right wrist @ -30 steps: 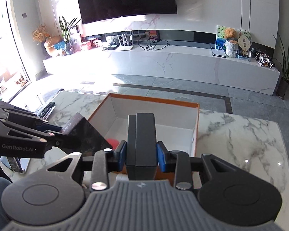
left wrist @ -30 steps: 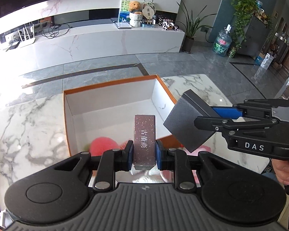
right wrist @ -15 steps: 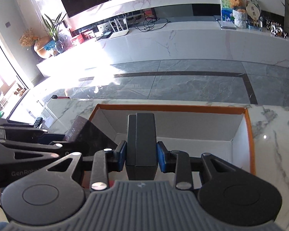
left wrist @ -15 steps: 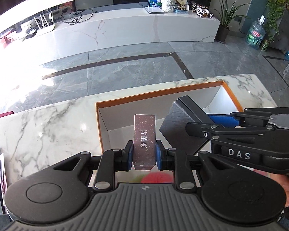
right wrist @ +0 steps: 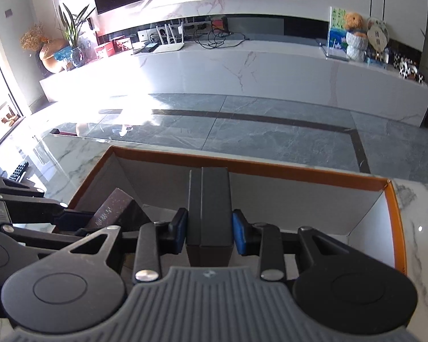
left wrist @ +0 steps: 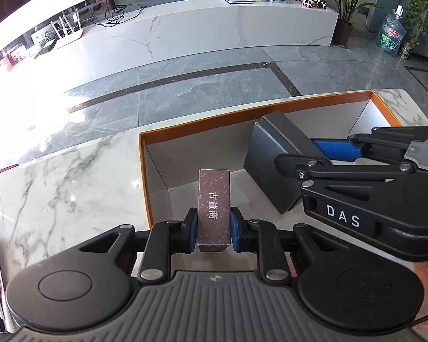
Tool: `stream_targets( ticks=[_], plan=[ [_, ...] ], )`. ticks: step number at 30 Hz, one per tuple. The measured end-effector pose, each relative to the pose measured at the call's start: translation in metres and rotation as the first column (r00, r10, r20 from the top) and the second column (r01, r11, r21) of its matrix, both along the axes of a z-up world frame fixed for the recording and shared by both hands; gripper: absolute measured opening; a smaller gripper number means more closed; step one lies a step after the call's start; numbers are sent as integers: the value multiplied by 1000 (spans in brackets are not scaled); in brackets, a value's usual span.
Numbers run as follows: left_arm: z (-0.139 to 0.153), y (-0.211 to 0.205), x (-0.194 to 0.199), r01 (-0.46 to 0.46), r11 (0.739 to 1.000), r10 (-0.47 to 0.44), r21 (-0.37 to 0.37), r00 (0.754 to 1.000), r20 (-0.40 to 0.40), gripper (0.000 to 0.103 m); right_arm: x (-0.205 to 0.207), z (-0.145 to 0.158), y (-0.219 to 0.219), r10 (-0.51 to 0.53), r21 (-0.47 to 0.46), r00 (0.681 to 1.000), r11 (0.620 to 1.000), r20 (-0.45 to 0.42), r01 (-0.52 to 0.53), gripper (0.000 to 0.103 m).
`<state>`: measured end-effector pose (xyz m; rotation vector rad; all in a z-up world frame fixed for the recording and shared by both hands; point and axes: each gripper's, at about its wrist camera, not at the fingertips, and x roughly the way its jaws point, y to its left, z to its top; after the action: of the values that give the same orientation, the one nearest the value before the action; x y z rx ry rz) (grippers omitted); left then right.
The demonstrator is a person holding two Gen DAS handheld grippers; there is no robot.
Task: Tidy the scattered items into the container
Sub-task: 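Lower the grey box with the right tool while the left tool lowers the maroon box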
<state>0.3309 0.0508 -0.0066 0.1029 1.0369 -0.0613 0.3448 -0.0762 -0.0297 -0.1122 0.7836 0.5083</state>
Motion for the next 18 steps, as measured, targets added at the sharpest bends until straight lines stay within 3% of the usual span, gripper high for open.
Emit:
stream_targets(
  ticks=[5, 8, 13, 15, 18],
  plan=[
    [-2, 0, -3, 2, 1000, -2, 7, 1000, 23, 26, -17, 5, 6, 31, -48, 991, 999, 129, -25, 35],
    [-4, 1, -2, 0, 1000, -1, 16, 1000, 26, 26, -16, 4, 7, 42, -54, 991, 998, 130, -36, 36],
    [-8, 4, 2, 3, 1000, -3, 12, 999, 39, 26, 5, -10, 4, 19, 29, 999, 999, -51, -17, 36],
    [-9, 3, 3, 5, 1000, -6, 16, 999, 40, 26, 15, -17, 0, 6, 81, 988, 997, -155, 7, 36],
    [-13, 3, 6, 19, 1000, -20, 14, 999, 40, 26, 23, -25, 0, -10, 121, 974, 992, -228, 38, 36]
  ],
)
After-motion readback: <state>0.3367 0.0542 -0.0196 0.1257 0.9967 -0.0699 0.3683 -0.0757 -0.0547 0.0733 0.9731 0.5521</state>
